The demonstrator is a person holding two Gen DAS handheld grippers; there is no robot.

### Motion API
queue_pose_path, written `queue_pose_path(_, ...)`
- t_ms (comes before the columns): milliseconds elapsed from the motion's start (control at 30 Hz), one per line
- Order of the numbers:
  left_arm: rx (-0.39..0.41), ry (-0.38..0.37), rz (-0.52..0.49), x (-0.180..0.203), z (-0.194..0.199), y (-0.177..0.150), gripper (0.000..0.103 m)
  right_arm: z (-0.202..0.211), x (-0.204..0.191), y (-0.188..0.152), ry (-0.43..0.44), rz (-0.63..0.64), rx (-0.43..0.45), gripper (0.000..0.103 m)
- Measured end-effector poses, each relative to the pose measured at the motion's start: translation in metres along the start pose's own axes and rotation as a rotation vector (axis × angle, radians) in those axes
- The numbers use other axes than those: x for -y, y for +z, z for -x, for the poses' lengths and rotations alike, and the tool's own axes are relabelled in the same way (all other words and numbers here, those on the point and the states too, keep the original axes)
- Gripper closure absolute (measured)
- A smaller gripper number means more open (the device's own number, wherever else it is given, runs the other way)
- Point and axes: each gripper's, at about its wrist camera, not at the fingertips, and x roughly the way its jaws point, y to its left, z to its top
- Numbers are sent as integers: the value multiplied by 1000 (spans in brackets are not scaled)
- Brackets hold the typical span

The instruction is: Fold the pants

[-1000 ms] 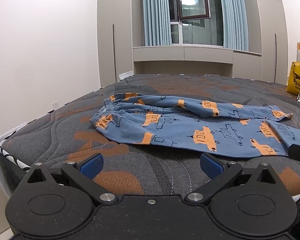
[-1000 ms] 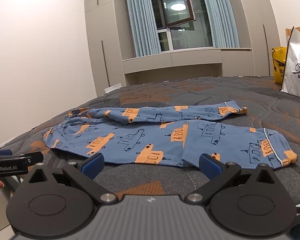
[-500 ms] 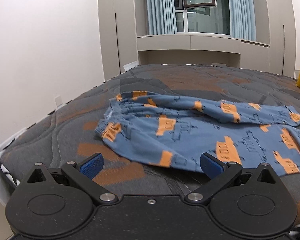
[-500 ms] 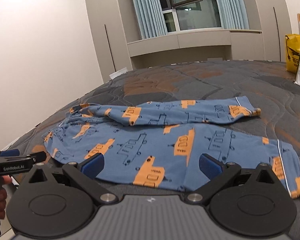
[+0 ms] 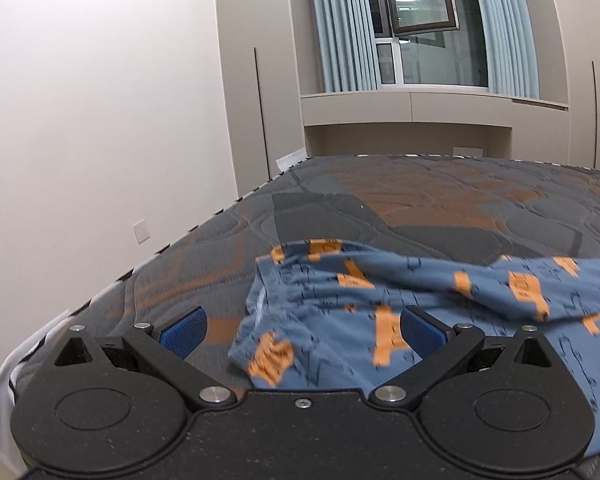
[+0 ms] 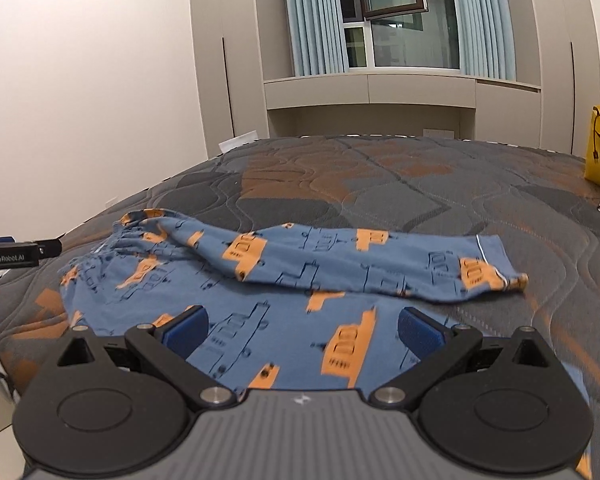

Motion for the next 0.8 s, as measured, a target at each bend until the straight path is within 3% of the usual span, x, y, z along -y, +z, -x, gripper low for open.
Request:
queue_pose_path(300,48,44,-97,4,-55,30,0,-40,14,20,13,54,5,0)
queue_pose_path(567,92,-93,-240,-3,-99,49,0,-74,21,39,47,341,39,0)
queue_pose_path(667,72,-125,-276,-10,-127,59,0,-94,21,52,113,468,62,0)
queue_pose_path(800,37,-141,-282,-25,-174,75,0,-138,22,80,272,550,-37,0)
